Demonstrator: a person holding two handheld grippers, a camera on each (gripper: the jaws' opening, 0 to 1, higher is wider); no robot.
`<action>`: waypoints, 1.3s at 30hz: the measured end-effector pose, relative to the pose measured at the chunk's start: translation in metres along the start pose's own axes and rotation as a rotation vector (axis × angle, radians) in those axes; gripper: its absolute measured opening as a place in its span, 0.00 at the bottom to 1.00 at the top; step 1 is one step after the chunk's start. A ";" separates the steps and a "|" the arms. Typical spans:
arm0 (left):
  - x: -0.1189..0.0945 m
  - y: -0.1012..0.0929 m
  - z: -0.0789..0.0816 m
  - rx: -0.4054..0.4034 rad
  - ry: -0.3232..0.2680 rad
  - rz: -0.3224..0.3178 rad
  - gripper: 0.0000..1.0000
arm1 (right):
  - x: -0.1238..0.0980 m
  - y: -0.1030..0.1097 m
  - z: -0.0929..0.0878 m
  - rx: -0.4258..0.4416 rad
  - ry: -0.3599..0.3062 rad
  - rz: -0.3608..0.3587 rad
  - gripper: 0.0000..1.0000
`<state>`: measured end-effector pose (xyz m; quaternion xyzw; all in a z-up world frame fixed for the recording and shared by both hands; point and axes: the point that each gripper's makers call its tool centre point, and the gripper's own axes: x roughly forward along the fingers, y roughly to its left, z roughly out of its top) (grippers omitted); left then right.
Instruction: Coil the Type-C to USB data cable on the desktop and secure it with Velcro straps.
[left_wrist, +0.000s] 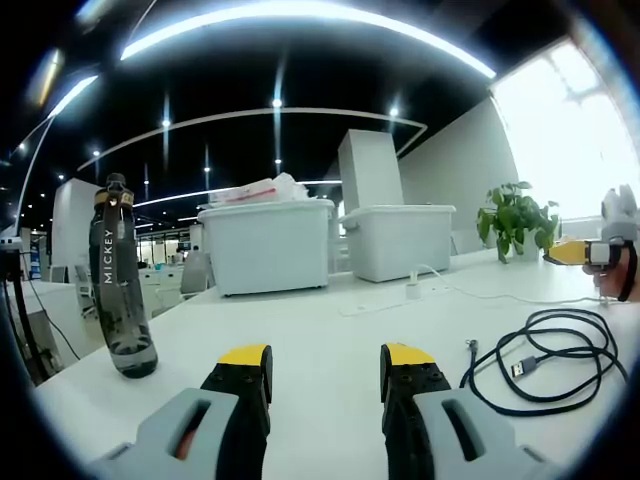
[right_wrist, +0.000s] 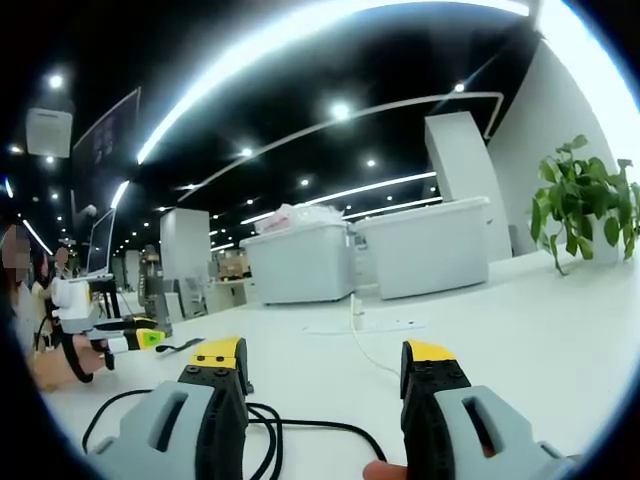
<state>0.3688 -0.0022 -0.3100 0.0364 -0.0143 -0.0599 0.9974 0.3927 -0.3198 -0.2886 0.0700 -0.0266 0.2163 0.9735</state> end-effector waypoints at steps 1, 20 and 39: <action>0.000 0.000 0.000 0.000 0.000 0.000 0.44 | 0.000 0.000 0.000 0.000 0.001 0.000 0.61; 0.000 -0.010 0.002 0.019 -0.001 -0.025 0.46 | 0.001 0.012 -0.002 -0.041 0.013 0.047 0.61; -0.001 -0.022 0.009 0.019 -0.017 -0.066 0.46 | -0.024 0.089 -0.029 0.013 0.207 0.418 0.34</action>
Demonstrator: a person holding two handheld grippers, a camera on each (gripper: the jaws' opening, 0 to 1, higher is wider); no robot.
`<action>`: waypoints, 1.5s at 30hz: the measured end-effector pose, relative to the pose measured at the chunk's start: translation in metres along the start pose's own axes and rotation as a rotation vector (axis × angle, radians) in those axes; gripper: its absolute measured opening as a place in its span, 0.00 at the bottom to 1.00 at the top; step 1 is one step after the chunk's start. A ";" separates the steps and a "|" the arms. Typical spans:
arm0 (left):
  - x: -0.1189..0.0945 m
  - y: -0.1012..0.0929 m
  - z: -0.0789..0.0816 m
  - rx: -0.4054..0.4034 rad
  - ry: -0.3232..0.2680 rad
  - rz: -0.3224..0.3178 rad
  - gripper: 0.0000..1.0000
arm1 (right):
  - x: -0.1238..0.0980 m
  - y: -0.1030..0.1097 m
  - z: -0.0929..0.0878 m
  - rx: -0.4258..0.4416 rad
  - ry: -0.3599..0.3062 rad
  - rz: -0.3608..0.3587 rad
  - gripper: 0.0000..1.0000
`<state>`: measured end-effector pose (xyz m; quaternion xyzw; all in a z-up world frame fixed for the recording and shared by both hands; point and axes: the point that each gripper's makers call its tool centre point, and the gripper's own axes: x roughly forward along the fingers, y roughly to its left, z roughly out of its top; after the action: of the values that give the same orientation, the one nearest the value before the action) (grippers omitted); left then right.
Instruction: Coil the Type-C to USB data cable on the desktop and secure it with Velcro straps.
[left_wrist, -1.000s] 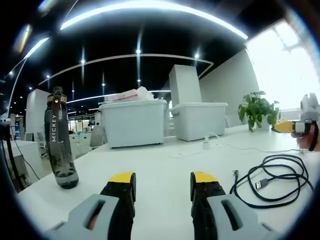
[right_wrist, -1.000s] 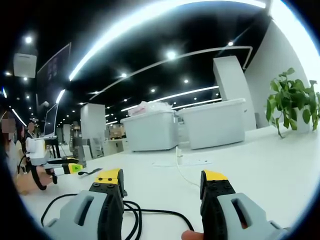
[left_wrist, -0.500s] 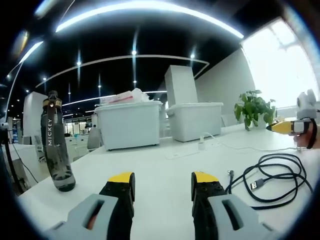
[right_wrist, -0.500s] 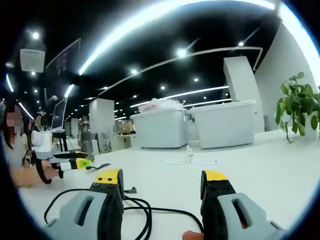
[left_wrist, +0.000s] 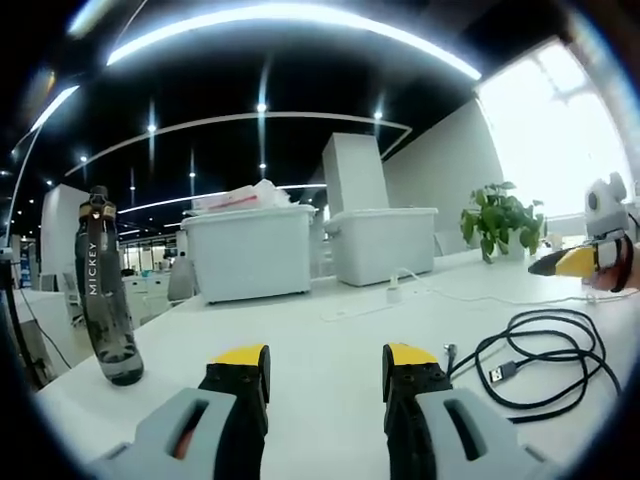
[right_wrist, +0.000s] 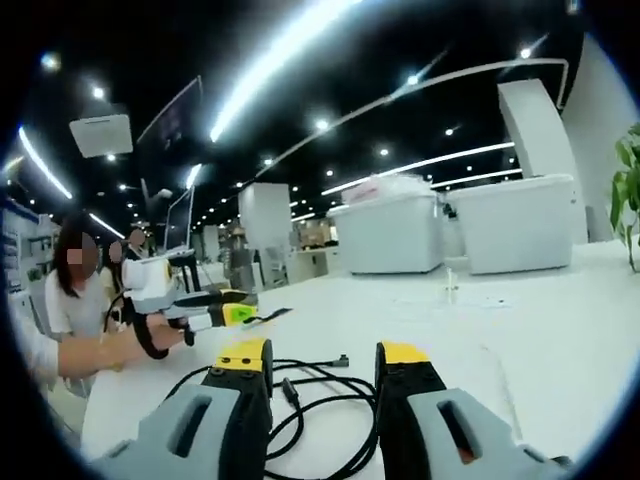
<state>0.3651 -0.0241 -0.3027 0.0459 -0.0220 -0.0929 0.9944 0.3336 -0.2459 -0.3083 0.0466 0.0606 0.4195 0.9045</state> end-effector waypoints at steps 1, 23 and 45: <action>0.000 0.000 0.001 -0.001 -0.001 -0.001 0.46 | -0.001 0.003 -0.008 0.018 0.031 0.012 0.33; -0.003 -0.013 0.006 -0.009 -0.019 -0.038 0.46 | 0.002 0.021 -0.077 -0.082 0.533 0.016 0.17; -0.003 -0.019 0.009 -0.010 -0.028 -0.060 0.46 | -0.025 -0.012 -0.056 -0.624 0.678 -0.153 0.01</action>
<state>0.3579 -0.0431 -0.2958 0.0400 -0.0338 -0.1234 0.9910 0.3183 -0.2706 -0.3636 -0.3721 0.2268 0.3414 0.8328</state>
